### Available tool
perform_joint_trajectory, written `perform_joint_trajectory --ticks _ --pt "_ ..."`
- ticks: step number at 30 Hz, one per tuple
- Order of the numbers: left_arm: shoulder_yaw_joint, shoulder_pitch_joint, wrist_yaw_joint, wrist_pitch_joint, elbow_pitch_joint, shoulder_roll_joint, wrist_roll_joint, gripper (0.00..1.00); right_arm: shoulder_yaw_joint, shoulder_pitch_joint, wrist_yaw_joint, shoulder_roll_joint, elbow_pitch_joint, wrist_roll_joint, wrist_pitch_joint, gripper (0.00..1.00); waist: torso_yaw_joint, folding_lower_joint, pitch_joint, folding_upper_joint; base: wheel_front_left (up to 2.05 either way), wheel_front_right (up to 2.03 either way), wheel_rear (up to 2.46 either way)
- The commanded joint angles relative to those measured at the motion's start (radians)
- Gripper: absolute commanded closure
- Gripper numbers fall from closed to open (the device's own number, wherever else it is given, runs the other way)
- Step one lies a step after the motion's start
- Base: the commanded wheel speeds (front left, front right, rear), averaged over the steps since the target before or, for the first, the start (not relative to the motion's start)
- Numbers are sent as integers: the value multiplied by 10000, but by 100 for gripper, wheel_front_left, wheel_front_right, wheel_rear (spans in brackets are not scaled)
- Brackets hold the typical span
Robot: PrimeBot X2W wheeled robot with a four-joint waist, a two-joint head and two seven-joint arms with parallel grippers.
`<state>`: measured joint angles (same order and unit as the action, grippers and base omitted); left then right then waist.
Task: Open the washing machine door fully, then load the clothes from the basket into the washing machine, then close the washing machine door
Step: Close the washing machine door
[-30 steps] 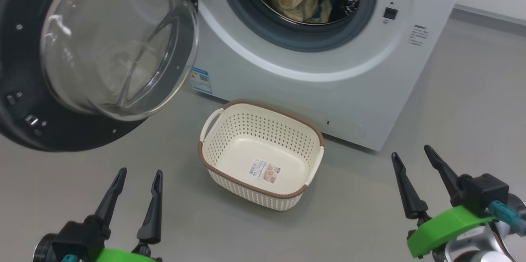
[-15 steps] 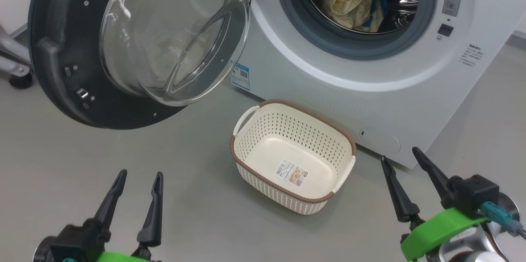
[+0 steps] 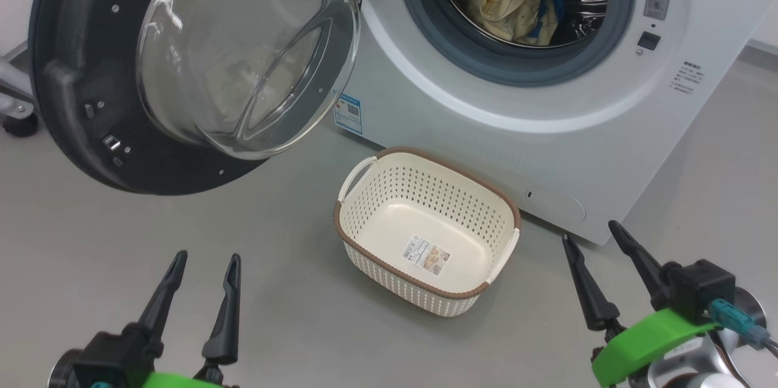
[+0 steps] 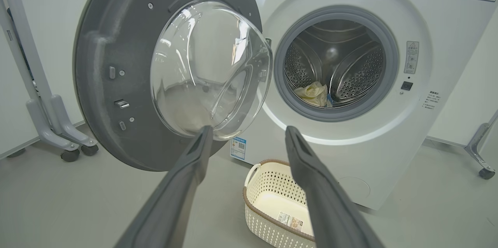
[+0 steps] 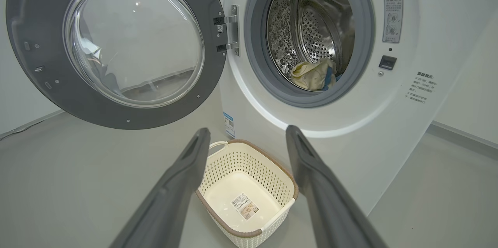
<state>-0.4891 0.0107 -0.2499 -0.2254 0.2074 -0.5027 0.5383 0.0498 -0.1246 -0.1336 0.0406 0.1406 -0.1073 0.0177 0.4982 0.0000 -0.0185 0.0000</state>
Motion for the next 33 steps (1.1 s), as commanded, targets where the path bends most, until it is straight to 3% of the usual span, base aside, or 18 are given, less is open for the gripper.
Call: perform_joint_trajectory --ticks 1,10,11,12,13,15,22,27,33 --pt "472 419 -3198 -41 329 -222 39 0 218 503 29 97 315 -65 -50 0 -20 0 -4 0 0 0 0" --pt "486 427 -3088 -94 339 -118 169 0 189 492 29 97 324 -37 -19 0 -77 0 41 0 0 0 0" --pt "500 423 -3039 -106 353 -89 228 18 192 485 29 97 320 -42 -20 0 -82 0 56 0 0 0 0" --pt "536 427 -3009 -123 368 -64 271 50 194 479 29 97 319 -46 -23 0 -88 0 68 0 0 0 0" --pt "559 432 -2981 -135 372 -64 289 64 197 476 29 97 319 -47 -26 0 -93 0 75 0 0 0 0" --pt "615 452 -2902 -153 400 -36 382 100 207 476 29 97 320 -57 -30 0 -114 0 90 0 0 0 0" --pt "1177 694 -2493 -240 645 276 1096 100 209 464 29 97 339 -83 -28 0 -317 0 93 0 0 0 0" --pt "2261 977 -1430 -316 687 857 2596 100 211 453 29 97 355 -94 -11 0 -500 0 108 0 0 0 0" --pt "3514 1530 -146 -341 131 1129 4120 100 219 469 29 97 393 -92 24 0 -759 0 81 0 0 0 0"
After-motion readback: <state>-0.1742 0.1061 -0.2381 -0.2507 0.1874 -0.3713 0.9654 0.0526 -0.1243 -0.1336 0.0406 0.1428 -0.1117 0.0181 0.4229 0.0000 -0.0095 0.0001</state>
